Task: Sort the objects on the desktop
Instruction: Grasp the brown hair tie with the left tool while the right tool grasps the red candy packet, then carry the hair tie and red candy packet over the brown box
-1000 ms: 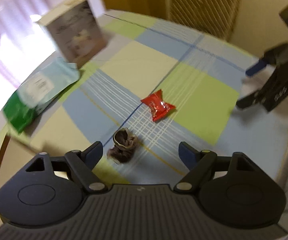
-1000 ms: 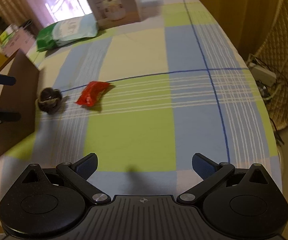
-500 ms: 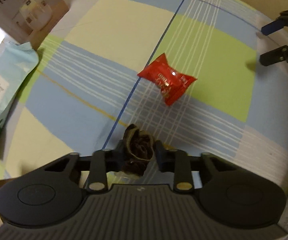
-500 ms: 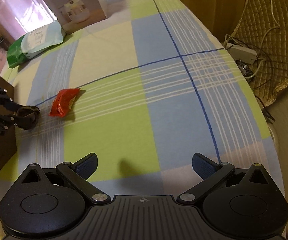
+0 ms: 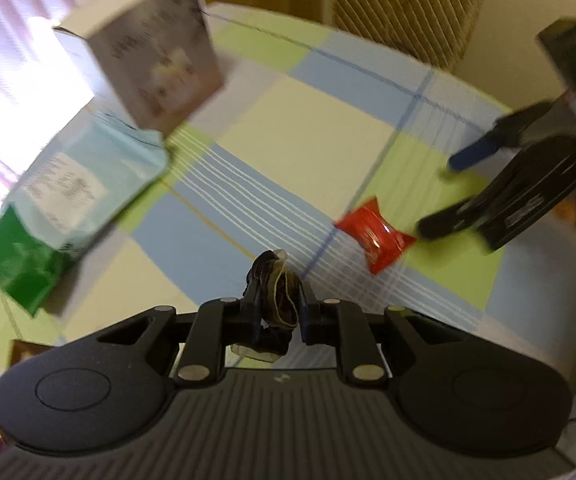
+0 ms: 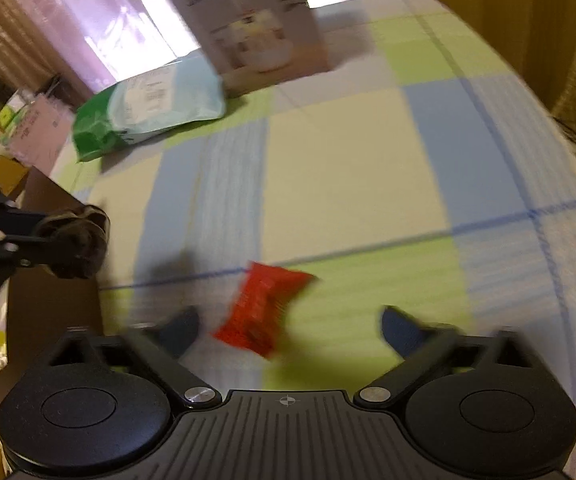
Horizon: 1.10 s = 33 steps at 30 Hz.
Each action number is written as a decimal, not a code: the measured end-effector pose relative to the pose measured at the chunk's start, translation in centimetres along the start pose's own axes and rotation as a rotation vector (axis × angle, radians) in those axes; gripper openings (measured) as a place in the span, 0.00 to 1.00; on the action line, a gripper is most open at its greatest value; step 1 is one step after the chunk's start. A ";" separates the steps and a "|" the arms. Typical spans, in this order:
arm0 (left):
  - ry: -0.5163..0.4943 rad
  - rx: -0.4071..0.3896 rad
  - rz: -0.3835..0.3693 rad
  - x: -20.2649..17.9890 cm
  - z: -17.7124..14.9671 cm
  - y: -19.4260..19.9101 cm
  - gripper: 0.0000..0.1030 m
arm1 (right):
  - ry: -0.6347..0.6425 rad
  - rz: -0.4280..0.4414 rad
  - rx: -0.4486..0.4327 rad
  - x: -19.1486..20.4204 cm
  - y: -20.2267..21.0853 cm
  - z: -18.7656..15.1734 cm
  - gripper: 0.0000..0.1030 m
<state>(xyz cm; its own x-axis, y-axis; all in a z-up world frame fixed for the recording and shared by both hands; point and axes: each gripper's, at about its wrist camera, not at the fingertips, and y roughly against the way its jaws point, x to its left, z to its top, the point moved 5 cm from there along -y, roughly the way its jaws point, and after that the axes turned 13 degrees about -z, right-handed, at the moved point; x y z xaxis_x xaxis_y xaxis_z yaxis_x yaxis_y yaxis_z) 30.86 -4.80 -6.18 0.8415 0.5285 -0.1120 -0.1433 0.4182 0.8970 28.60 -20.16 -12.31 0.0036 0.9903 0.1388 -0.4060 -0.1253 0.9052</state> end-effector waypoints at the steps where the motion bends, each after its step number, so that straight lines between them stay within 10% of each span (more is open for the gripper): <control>1: 0.013 -0.018 0.008 0.2 0.1 0.8 0.14 | -0.007 -0.006 0.020 0.4 -0.6 0.2 0.76; 6: 0.073 -0.093 0.051 1.1 -0.3 4.4 0.14 | 0.026 -0.063 0.037 2.3 -3.0 0.5 0.76; 12: 0.161 -0.155 0.068 1.3 -2.0 7.3 0.14 | 0.152 -0.125 0.015 3.6 -3.9 0.0 0.30; 33: 0.337 -0.310 0.080 -5.9 -9.0 13.1 0.14 | 0.347 0.118 -0.141 5.6 10.5 -5.0 0.27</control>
<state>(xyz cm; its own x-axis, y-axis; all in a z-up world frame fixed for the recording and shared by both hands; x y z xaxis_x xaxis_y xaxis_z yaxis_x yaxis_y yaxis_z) 19.38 4.21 2.39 0.6122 0.7576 -0.2263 -0.3936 0.5402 0.7438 19.82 -15.64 -4.00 -0.3499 0.9339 0.0732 -0.5067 -0.2544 0.8237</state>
